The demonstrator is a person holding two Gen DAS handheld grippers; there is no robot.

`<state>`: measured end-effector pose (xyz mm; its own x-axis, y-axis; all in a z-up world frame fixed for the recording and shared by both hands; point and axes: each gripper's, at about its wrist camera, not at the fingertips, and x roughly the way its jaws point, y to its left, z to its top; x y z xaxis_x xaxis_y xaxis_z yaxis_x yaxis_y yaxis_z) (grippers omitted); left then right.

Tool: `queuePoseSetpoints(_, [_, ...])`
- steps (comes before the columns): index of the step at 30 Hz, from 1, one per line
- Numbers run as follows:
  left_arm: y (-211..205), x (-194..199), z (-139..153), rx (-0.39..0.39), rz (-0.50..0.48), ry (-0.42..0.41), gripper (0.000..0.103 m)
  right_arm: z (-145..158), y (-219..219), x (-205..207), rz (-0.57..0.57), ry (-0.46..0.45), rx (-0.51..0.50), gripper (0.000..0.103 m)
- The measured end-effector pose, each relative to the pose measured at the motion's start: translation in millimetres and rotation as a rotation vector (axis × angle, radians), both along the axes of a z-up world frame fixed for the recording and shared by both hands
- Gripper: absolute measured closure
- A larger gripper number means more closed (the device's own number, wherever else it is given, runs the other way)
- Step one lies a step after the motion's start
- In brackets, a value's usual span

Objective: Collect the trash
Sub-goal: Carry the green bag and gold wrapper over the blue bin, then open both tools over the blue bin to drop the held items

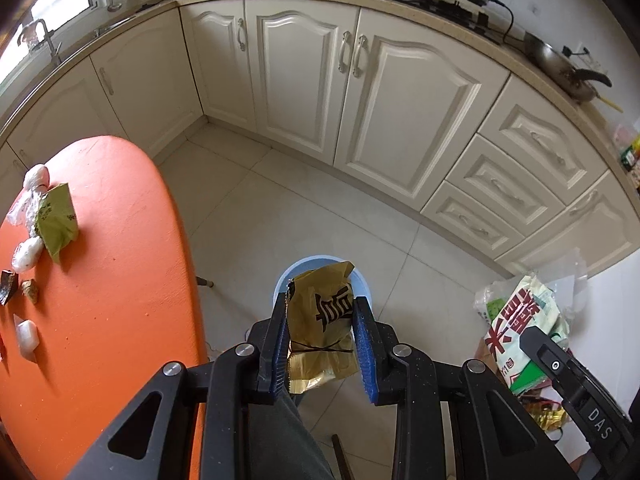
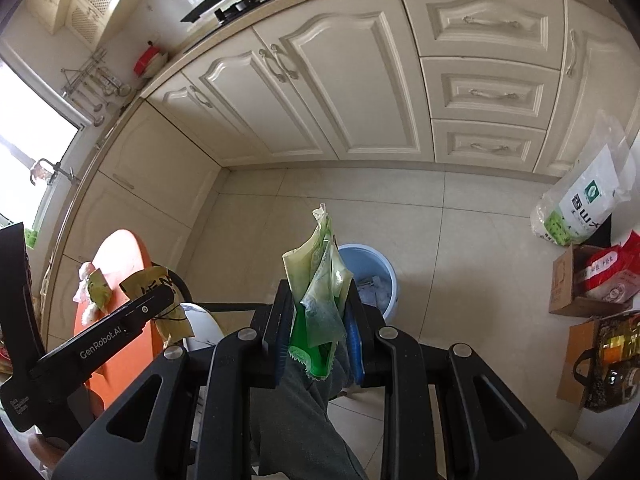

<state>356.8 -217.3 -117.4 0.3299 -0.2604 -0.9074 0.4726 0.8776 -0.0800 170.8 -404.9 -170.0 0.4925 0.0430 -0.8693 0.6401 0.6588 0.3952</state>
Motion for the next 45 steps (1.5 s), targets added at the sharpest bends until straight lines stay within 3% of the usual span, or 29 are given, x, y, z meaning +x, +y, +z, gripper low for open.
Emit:
queuePoseSetpoints(8, [-49, 44, -34, 0.018, 0.001, 0.049, 0.073, -24, -24, 13, -0.007, 0.047, 0.021, 0.079])
queuePoseSetpoints(11, [-58, 55, -39, 0.031, 0.009, 0.033, 0.045, -30, -26, 15, -0.006, 0.060, 0.027, 0.079])
queuePoseSetpoints(12, [-60, 55, -40, 0.023, 0.012, 0.025, 0.043, -32, -28, 15, -0.006, 0.064, 0.031, 0.079])
queuePoseSetpoints(23, [-50, 58, -45, 0.041, 0.058, 0.011, 0.043, -43, -15, 43, 0.064, 0.075, 0.052, 0.079])
queuePoseSetpoints(29, [-26, 49, -32, 0.038, 0.084, -0.002, 0.043, -27, 4, 65, 0.125, -0.006, 0.046, 0.074])
queuePoseSetpoints(31, [-14, 49, -27, 0.028, 0.109, -0.006, 0.043, -21, 6, 67, 0.124, -0.046, 0.074, 0.041])
queuePoseSetpoints(33, [-4, 49, -24, 0.017, 0.127, -0.009, 0.043, -11, 10, 65, 0.103, -0.060, 0.029, 0.019])
queuePoseSetpoints(36, [6, 48, -22, 0.016, 0.148, -0.016, 0.043, -1, 14, 62, 0.090, -0.047, -0.042, 0.015])
queuePoseSetpoints(45, [16, 36, -14, 0.006, 0.121, -0.015, 0.043, 1, 20, 57, 0.085, -0.019, -0.039, 0.015])
